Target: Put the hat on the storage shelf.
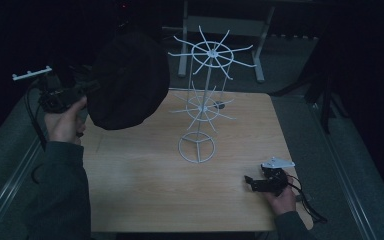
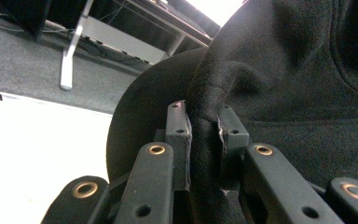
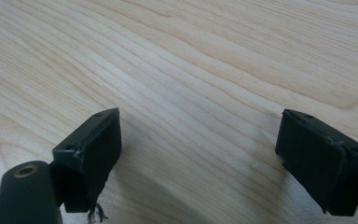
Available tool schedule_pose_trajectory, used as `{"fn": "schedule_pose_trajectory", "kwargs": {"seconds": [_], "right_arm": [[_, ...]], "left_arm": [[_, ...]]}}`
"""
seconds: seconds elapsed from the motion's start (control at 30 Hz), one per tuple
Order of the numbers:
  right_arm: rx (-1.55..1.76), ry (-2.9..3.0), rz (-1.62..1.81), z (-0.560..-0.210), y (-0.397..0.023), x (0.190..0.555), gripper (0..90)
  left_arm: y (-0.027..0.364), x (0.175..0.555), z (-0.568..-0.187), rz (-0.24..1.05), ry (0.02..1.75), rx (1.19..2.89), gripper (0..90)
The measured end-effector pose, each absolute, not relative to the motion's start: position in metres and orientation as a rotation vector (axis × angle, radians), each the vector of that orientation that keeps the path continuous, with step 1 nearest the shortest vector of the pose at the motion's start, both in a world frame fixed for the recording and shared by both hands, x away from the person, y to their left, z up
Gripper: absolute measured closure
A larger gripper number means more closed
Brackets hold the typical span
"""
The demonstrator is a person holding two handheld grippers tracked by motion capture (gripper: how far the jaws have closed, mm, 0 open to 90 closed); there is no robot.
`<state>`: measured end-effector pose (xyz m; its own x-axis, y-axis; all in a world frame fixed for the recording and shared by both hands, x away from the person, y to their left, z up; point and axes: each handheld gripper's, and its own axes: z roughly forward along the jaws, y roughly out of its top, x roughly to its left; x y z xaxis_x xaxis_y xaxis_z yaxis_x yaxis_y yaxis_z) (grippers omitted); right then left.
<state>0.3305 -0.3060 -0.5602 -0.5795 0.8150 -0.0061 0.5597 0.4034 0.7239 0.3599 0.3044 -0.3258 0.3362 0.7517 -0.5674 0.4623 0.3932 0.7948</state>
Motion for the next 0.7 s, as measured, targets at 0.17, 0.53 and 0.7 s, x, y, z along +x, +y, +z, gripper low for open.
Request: {"fn": "schedule_pose_trajectory", "kwargs": {"seconds": [0.17, 0.53, 0.7], "right_arm": [[1.187, 2.306, 0.984, -0.56, -0.306, 0.331, 14.1], [1.189, 2.305, 0.984, -0.56, -0.306, 0.33, 14.1], [1.186, 2.305, 0.985, -0.56, -0.306, 0.33, 14.1]], "left_arm": [[0.302, 0.361, -0.322, 0.27, 1.284, 1.235, 79.5], [0.288, 0.367, -0.314, 0.25, 1.254, 1.238, 79.4], [0.282, 0.373, -0.312, 0.243, 1.249, 1.236, 79.3]]}}
